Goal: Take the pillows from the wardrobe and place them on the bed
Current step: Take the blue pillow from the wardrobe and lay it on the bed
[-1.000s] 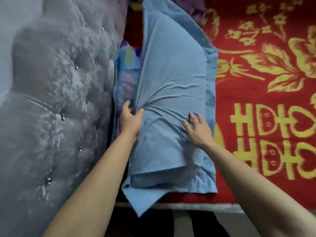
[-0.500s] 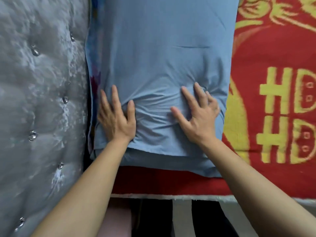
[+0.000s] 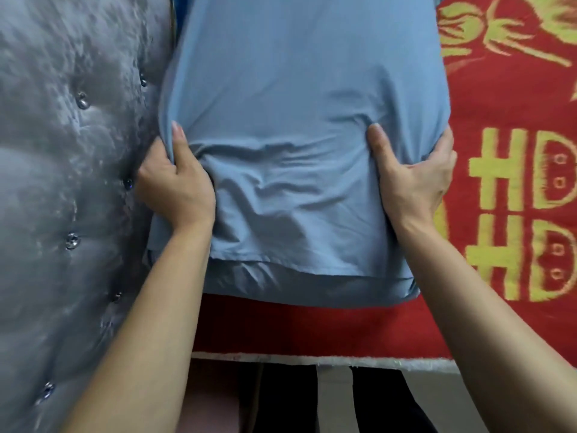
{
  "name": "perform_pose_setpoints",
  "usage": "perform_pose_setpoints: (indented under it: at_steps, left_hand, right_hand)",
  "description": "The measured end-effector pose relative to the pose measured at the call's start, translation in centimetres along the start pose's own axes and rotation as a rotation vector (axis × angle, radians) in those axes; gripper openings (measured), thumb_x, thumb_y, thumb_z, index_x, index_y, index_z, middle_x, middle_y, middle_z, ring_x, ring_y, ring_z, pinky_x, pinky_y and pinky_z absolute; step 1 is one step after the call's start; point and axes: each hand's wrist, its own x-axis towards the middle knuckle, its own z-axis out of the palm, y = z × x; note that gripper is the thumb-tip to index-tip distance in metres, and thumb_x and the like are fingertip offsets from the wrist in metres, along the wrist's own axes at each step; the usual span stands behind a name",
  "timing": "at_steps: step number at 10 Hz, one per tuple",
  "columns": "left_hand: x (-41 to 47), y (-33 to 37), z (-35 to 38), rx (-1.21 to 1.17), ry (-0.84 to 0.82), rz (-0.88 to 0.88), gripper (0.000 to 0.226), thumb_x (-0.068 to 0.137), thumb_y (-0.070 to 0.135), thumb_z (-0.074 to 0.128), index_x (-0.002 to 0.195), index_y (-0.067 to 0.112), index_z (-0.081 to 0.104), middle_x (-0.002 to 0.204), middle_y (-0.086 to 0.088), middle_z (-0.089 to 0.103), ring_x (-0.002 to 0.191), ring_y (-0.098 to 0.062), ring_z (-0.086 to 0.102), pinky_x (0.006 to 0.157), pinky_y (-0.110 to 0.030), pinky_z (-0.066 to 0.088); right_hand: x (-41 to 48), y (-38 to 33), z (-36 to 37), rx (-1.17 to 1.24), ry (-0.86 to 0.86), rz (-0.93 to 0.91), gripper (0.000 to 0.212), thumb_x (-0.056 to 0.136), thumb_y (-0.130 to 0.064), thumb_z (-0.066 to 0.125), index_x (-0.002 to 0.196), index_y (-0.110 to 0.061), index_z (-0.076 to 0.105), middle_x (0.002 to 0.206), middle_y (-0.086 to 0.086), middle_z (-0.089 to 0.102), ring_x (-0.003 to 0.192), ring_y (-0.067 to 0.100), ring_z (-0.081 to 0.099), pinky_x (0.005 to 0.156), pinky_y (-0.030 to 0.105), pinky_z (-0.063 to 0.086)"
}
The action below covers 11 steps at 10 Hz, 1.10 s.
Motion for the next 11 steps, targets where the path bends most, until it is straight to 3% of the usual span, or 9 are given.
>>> perform_pose_setpoints:
  at_steps: [1, 2, 3, 4, 5, 7, 9, 10, 11]
  left_hand:
    - [2.4, 0.3, -0.5, -0.004, 0.016, 0.055, 0.05, 0.096, 0.044, 0.047, 0.078, 0.001, 0.065, 0.081, -0.026, 0.068, 0.074, -0.038, 0.057, 0.063, -0.04, 0.036]
    - [3.4, -1.8, 0.4, 0.193, -0.189, -0.042, 0.048, 0.098, 0.044, 0.04, 0.095, 0.003, 0.065, 0.101, -0.026, 0.067, 0.093, -0.042, 0.06, 0.072, -0.041, 0.043]
    - [1.8, -4.3, 1.2, 0.397, -0.482, -0.139, 0.048, 0.101, 0.04, 0.036, 0.142, 0.016, 0.044, 0.146, -0.025, 0.043, 0.129, -0.044, 0.044, 0.103, -0.048, 0.037]
    - [-2.6, -5.5, 0.9, 0.361, -0.473, 0.109, 0.064, 0.097, 0.057, 0.035, 0.153, 0.027, 0.026, 0.161, -0.022, 0.016, 0.146, -0.042, 0.019, 0.115, -0.054, 0.019]
    - [-8.0, -7.1, 0.3, 0.487, -0.517, 0.288, 0.069, 0.095, 0.065, 0.029, 0.154, 0.029, 0.022, 0.163, -0.017, 0.013, 0.149, -0.04, 0.011, 0.112, -0.066, 0.014]
    - [-10.0, -9.5, 1.2, 0.524, -0.537, 0.287, 0.068, 0.099, 0.062, 0.019, 0.156, 0.026, 0.011, 0.163, -0.019, 0.009, 0.149, -0.04, 0.007, 0.114, -0.068, 0.009]
    - [-8.7, -8.6, 1.8, 0.612, -0.718, 0.212, 0.069, 0.094, 0.067, 0.009, 0.153, 0.036, -0.01, 0.163, -0.015, -0.01, 0.149, -0.038, -0.009, 0.111, -0.07, -0.002]
    - [-7.8, -7.3, 0.6, 0.632, -0.808, 0.191, 0.069, 0.094, 0.068, 0.012, 0.152, 0.038, -0.008, 0.164, -0.01, -0.011, 0.15, -0.035, -0.009, 0.112, -0.069, 0.001]
    - [-5.2, -4.7, -1.9, 0.622, -0.864, 0.186, 0.064, 0.095, 0.065, 0.015, 0.153, 0.038, 0.01, 0.164, -0.008, 0.011, 0.148, -0.034, 0.013, 0.114, -0.062, 0.021]
  right_hand:
    - [0.5, -1.4, 0.0, 0.037, 0.031, -0.032, 0.112, 0.063, -0.082, 0.067, 0.151, -0.02, 0.036, 0.118, -0.008, 0.042, 0.124, 0.015, 0.049, 0.091, 0.003, 0.023]
    - [0.4, -1.5, 1.8, -0.086, -0.068, -0.091, 0.112, 0.071, -0.08, 0.063, 0.156, -0.017, 0.027, 0.127, 0.003, 0.045, 0.126, 0.021, 0.048, 0.106, 0.018, 0.031]
    - [-0.9, 0.1, 3.8, -0.318, -0.309, -0.137, 0.099, 0.087, -0.071, 0.051, 0.159, -0.016, 0.011, 0.159, 0.023, 0.018, 0.147, 0.034, 0.023, 0.121, 0.038, 0.019]
    - [-2.3, 2.2, 4.3, -0.375, -0.263, -0.299, 0.082, 0.094, -0.063, 0.043, 0.159, -0.019, 0.017, 0.163, 0.027, 0.005, 0.151, 0.04, 0.013, 0.122, 0.048, 0.017]
    - [-4.4, 4.8, 4.1, -0.458, -0.281, -0.477, 0.074, 0.096, -0.063, 0.036, 0.157, -0.022, 0.026, 0.163, 0.025, 0.01, 0.151, 0.042, 0.011, 0.12, 0.054, 0.016]
    - [-7.6, 10.1, 2.5, -0.619, -0.421, -0.584, 0.079, 0.096, -0.065, 0.029, 0.158, -0.019, 0.015, 0.164, 0.025, 0.005, 0.152, 0.043, 0.002, 0.122, 0.056, 0.007]
    - [-6.8, 9.6, 3.2, -0.721, -0.515, -0.538, 0.08, 0.096, -0.065, 0.03, 0.159, -0.021, 0.008, 0.165, 0.022, -0.002, 0.152, 0.041, -0.003, 0.122, 0.057, 0.005]
    - [-6.4, 8.2, 2.0, -0.729, -0.572, -0.506, 0.08, 0.095, -0.067, 0.027, 0.159, -0.026, 0.003, 0.166, 0.017, -0.007, 0.152, 0.039, -0.005, 0.123, 0.055, 0.004]
    - [-5.9, 5.6, -0.6, -0.749, -0.607, -0.517, 0.081, 0.095, -0.068, 0.027, 0.159, -0.025, 0.007, 0.166, 0.017, -0.001, 0.152, 0.04, 0.004, 0.121, 0.054, 0.011]
